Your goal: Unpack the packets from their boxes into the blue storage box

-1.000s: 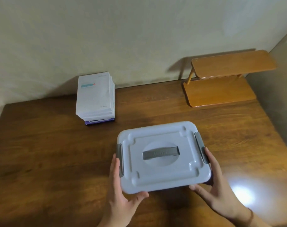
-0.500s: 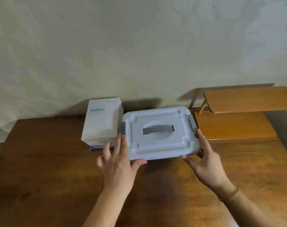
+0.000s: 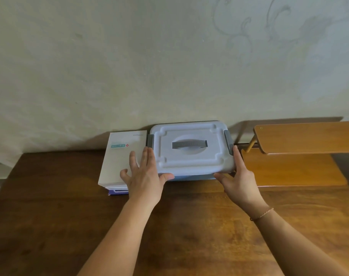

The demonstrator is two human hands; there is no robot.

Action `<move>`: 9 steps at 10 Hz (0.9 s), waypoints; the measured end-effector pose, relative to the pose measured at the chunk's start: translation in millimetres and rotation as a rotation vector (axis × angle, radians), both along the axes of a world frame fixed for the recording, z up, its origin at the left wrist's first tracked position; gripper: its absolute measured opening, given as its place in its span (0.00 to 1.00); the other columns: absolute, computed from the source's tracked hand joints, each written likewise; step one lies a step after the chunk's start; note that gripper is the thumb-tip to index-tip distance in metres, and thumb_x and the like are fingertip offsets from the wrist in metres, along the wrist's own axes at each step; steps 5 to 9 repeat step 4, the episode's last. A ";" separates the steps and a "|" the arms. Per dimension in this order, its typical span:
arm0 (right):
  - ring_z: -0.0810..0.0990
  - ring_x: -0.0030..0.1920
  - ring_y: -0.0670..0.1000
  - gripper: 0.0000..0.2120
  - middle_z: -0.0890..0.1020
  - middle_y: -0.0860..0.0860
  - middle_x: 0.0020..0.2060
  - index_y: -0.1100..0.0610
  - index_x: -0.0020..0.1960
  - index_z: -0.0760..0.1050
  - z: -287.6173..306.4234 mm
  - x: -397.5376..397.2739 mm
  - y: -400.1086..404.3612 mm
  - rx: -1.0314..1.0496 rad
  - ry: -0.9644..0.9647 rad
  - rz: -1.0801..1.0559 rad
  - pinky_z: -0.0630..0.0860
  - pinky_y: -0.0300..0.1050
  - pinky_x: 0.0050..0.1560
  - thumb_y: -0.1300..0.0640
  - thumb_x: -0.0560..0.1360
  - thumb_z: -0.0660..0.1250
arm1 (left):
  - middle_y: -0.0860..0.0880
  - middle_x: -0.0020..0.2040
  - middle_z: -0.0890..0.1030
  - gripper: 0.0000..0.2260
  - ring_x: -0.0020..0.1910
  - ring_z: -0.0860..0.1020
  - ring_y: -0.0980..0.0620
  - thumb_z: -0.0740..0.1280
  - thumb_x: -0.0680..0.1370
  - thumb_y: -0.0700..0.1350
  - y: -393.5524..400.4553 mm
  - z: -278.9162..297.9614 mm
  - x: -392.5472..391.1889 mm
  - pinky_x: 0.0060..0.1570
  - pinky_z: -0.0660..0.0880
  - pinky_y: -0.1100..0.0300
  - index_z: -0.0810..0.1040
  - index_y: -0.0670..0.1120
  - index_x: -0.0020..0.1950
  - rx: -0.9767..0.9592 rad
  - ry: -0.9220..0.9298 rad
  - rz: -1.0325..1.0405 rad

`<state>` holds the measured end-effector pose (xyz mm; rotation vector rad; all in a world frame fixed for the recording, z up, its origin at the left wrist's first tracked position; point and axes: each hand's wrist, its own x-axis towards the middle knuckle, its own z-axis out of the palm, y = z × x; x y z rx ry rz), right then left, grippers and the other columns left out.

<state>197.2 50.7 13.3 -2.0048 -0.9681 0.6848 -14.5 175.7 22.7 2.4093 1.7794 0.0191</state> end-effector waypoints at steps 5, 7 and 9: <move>0.81 0.53 0.54 0.45 0.79 0.54 0.60 0.49 0.79 0.48 11.2 -5.7 -35.3 -0.137 -0.099 -0.079 0.78 0.51 0.55 0.53 0.73 0.74 | 0.49 0.79 0.31 0.45 0.77 0.32 0.44 0.60 0.78 0.63 -38.6 8.3 -8.0 0.75 0.43 0.42 0.29 0.50 0.77 -0.029 -0.125 -0.045; 0.81 0.53 0.54 0.45 0.79 0.54 0.60 0.49 0.79 0.48 11.2 -5.7 -35.3 -0.137 -0.099 -0.079 0.78 0.51 0.55 0.53 0.73 0.74 | 0.49 0.79 0.31 0.45 0.77 0.32 0.44 0.60 0.78 0.63 -38.6 8.3 -8.0 0.75 0.43 0.42 0.29 0.50 0.77 -0.029 -0.125 -0.045; 0.81 0.53 0.54 0.45 0.79 0.54 0.60 0.49 0.79 0.48 11.2 -5.7 -35.3 -0.137 -0.099 -0.079 0.78 0.51 0.55 0.53 0.73 0.74 | 0.49 0.79 0.31 0.45 0.77 0.32 0.44 0.60 0.78 0.63 -38.6 8.3 -8.0 0.75 0.43 0.42 0.29 0.50 0.77 -0.029 -0.125 -0.045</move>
